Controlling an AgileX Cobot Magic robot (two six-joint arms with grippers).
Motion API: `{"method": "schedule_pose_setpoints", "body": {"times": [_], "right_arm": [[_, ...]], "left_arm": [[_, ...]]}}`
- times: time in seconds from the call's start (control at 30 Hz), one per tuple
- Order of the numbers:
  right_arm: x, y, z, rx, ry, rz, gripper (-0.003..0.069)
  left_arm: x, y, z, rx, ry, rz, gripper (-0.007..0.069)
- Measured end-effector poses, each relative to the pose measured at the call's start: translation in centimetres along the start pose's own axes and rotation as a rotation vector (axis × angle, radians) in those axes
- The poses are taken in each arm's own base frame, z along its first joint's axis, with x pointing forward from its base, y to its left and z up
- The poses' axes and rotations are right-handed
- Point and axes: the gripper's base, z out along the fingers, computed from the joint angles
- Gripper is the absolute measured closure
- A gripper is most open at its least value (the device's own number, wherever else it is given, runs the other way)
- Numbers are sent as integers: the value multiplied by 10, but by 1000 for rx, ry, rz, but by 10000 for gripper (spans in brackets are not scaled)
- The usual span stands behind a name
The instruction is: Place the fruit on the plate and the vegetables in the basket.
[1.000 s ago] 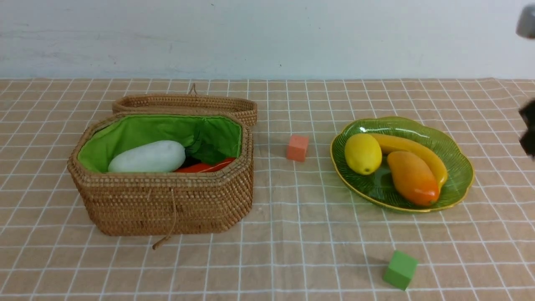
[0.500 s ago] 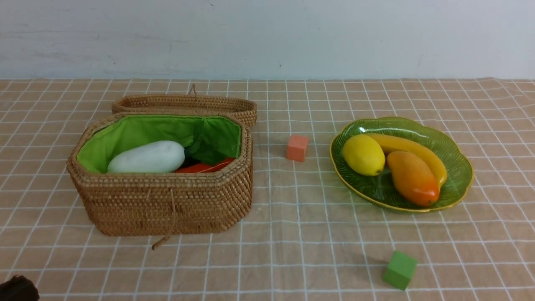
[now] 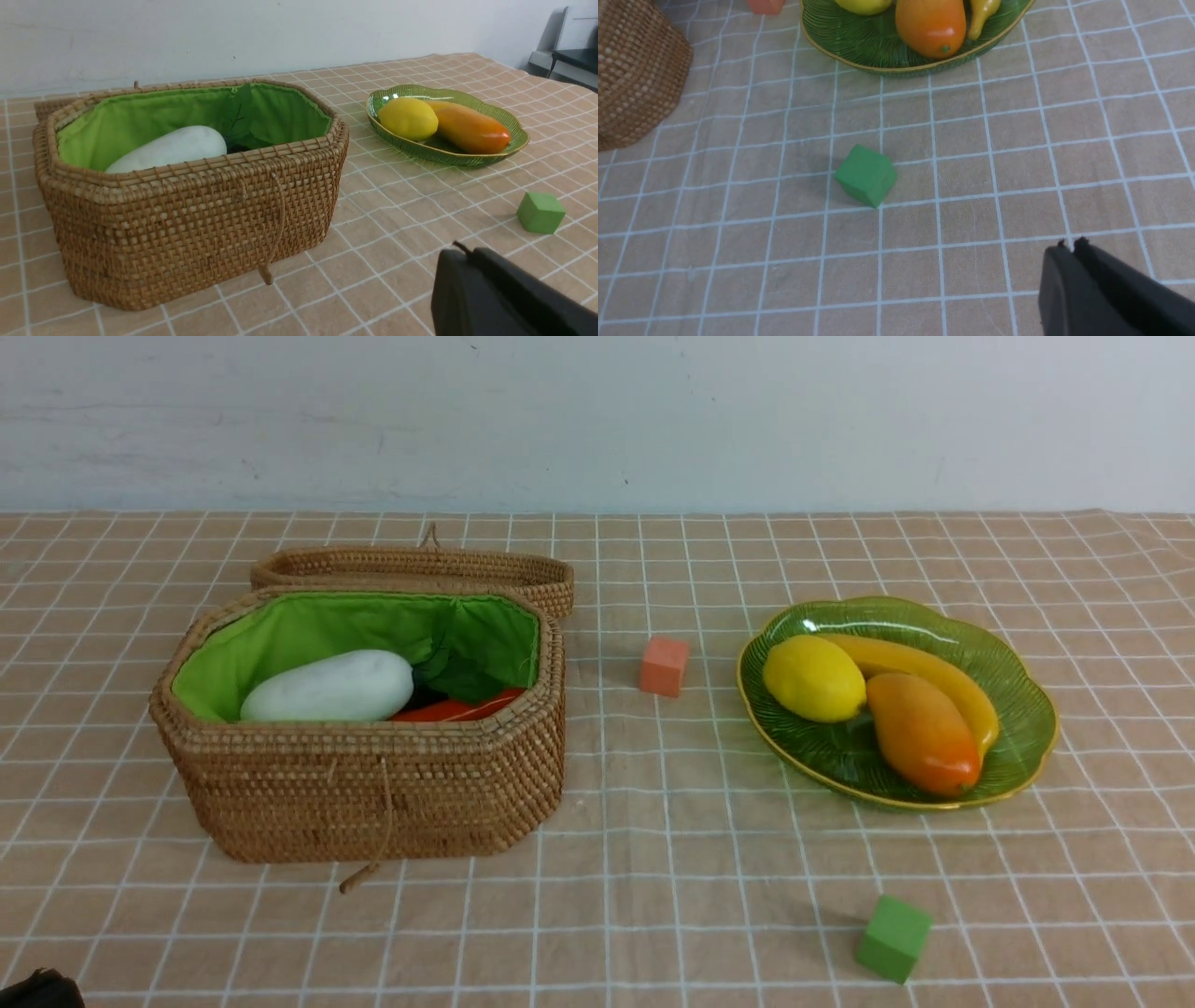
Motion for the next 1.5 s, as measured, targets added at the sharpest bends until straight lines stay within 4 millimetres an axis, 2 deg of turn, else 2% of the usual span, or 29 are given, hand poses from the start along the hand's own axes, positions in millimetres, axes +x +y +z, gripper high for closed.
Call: {"method": "schedule_pose_setpoints", "body": {"times": [0.13,0.2,0.27,0.3,0.33,0.37,0.4,0.47,1.37,1.5], "right_arm": [[4,-4,3,11,-173,-10,668],[19,-11,12,27,-280,-30,676],[47,-21,30,55,-364,-65,676],[47,-21,29,55,-381,-69,676],[66,-26,43,70,-381,-85,676],[71,-28,46,73,-382,-89,676],[87,-32,57,84,-355,-97,676],[94,-34,61,97,-313,-106,676],[95,-35,61,101,-310,-110,666],[95,-35,61,101,-310,-110,662]], "left_arm": [[1,1,0,-11,15,0,637],[2,1,0,-13,17,0,637],[2,1,0,-15,20,0,637],[2,1,0,-15,21,0,636],[2,1,0,-15,21,0,635],[2,1,0,-15,21,0,635],[2,2,0,-17,23,0,633],[2,1,0,-16,24,-1,632],[3,2,0,-24,36,-4,613],[8,4,3,-41,34,51,609]]}}
